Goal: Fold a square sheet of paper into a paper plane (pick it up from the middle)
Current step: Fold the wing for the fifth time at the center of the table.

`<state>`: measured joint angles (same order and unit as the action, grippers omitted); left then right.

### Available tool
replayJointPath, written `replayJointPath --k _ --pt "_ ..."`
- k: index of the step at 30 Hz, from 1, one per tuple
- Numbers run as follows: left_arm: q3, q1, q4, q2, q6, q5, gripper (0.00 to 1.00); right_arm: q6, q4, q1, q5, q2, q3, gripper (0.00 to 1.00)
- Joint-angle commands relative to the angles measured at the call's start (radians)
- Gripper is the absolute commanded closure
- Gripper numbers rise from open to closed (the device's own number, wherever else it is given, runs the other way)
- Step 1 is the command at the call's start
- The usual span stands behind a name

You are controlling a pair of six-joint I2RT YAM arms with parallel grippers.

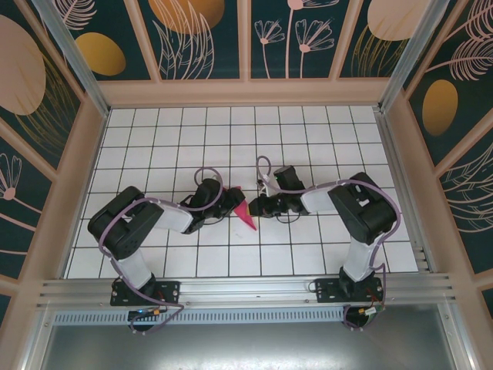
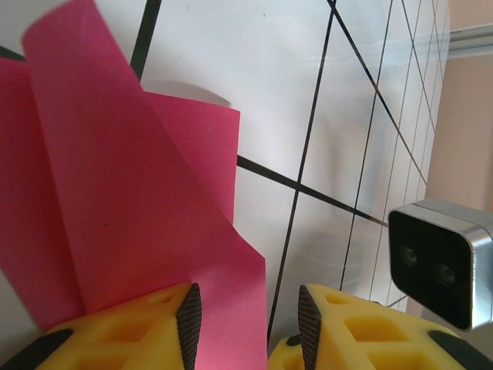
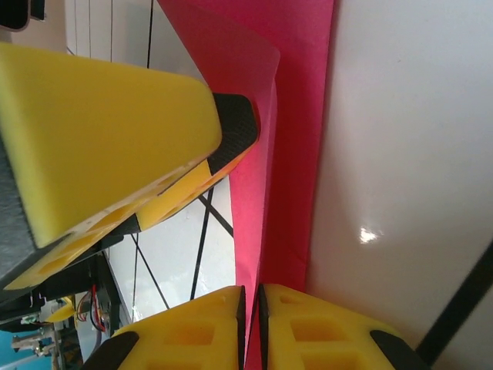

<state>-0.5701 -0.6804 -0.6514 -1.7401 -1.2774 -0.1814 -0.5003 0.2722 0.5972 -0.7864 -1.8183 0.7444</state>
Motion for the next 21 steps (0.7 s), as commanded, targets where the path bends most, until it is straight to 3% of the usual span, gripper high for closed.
replayJointPath --k 1,6,9,11,15,21 --pt "0.027 0.001 -0.063 0.053 -0.01 0.013 0.57 0.011 -0.004 0.012 0.007 -0.018 0.036 0.86" --pt "0.07 0.002 -0.095 0.12 -0.014 0.057 0.51 0.05 -0.046 0.039 0.078 0.011 0.051 0.96" --pt "0.119 0.001 -0.097 0.206 -0.021 0.128 0.43 0.104 -0.117 0.084 0.3 0.08 0.057 0.97" --pt "0.143 0.001 -0.046 0.281 -0.019 0.192 0.41 0.145 -0.169 0.12 0.469 0.123 0.062 0.99" --pt "0.191 0.002 0.075 0.435 -0.034 0.339 0.39 0.203 -0.2 0.189 0.665 0.175 0.065 0.99" --pt "0.248 0.002 0.29 0.631 -0.099 0.512 0.39 0.241 -0.231 0.27 0.778 0.162 0.088 0.99"
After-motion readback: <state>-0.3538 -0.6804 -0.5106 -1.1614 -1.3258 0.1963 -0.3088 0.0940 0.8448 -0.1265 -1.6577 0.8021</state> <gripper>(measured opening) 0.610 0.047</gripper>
